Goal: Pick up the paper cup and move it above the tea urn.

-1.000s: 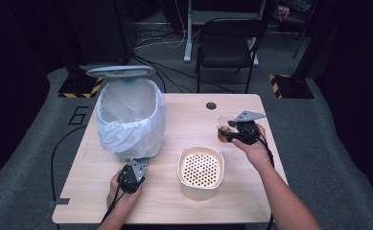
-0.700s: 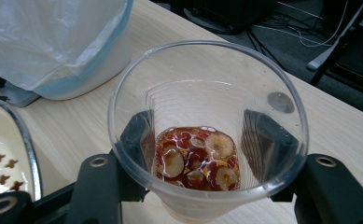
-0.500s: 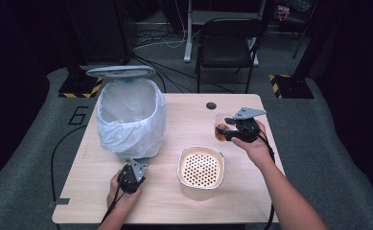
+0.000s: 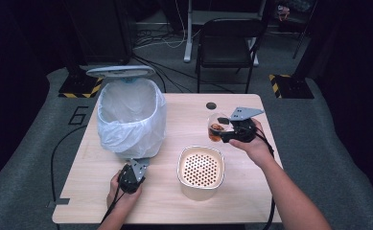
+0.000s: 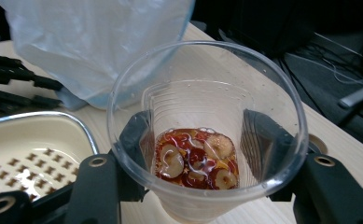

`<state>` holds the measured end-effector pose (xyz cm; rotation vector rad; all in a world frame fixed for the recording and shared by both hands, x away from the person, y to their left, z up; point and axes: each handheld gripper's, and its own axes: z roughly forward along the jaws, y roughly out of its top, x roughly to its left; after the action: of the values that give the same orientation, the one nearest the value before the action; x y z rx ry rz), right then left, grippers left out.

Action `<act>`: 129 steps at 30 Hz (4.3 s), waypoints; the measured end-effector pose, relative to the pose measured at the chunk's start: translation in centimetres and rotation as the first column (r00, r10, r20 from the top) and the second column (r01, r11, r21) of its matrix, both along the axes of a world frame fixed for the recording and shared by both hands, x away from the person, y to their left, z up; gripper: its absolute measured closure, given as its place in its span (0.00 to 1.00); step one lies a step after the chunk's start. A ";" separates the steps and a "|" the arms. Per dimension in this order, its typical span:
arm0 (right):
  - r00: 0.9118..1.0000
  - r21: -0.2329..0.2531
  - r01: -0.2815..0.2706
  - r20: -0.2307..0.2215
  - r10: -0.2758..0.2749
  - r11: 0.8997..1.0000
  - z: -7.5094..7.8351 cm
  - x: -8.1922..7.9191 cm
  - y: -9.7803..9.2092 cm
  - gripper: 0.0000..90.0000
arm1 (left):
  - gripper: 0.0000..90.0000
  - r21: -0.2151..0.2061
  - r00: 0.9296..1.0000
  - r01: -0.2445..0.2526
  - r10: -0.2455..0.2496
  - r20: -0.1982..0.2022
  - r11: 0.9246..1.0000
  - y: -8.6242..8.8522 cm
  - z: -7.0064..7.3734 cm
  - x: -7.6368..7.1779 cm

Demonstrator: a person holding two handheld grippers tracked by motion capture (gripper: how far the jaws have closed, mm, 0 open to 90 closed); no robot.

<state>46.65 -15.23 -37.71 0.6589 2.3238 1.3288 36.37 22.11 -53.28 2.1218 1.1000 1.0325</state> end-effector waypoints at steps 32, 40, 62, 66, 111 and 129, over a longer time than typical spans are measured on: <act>0.968 -0.076 -0.187 0.158 0.197 0.979 1.1 -1.6 1.2 0.53 | 0.72 0.002 1.000 0.000 0.000 0.001 1.000 0.0 0.0 0.0; 0.951 -0.141 -0.194 0.218 0.221 0.971 1.4 -2.2 1.5 0.55 | 0.72 0.002 1.000 0.000 0.000 0.001 1.000 0.0 0.0 0.0; 0.851 -0.331 -0.233 0.386 0.357 0.914 1.2 -4.8 2.4 0.55 | 0.72 0.003 1.000 0.000 0.000 0.001 1.000 0.0 0.0 0.0; 0.812 -0.397 -0.235 0.421 0.403 0.887 1.0 -5.7 2.8 0.55 | 0.72 0.003 1.000 0.000 0.000 0.002 1.000 0.0 0.0 0.0; 0.196 -0.835 0.367 0.501 0.843 0.411 -3.3 -12.3 6.4 0.63 | 0.72 -0.004 1.000 -0.003 0.003 0.006 1.000 -0.1 0.0 0.0; 0.101 -0.801 0.473 0.464 0.880 0.367 -4.0 -12.5 6.2 0.63 | 0.72 0.004 1.000 0.000 0.000 0.002 1.000 0.0 0.0 0.0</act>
<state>34.15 -9.00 -41.73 -1.0021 1.3668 -0.0040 36.36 22.10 -53.29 2.1234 1.0982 1.0367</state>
